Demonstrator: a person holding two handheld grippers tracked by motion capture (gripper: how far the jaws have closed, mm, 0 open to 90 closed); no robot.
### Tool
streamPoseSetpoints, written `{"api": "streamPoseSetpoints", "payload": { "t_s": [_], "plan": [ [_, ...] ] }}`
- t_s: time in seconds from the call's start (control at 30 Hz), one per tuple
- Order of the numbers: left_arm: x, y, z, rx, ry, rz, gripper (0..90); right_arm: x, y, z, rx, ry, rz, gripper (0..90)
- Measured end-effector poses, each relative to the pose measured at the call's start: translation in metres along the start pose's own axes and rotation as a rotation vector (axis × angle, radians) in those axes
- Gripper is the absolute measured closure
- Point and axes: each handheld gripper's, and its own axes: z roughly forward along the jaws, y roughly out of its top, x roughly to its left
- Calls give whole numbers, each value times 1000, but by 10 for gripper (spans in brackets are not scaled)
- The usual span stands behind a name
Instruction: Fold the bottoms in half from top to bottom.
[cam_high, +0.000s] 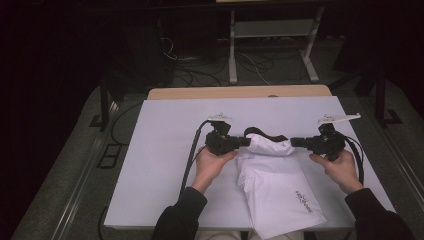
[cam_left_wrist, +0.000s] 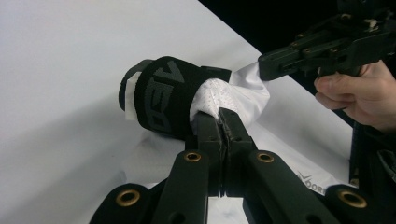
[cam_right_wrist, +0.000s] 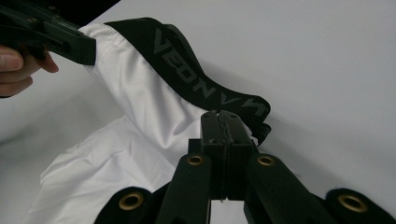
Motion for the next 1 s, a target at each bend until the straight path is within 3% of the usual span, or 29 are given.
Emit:
{"api": "streamPoseSetpoints", "payload": {
  "t_s": [0.37, 1.0],
  "plan": [
    [-12, -4, -5, 3, -7, 2, 872, 8, -8, -6, -7, 10, 5, 882],
    [-31, -19, -9, 3, -60, -1, 871, 19, -22, -21, 7, 16, 11, 882]
  ]
}}
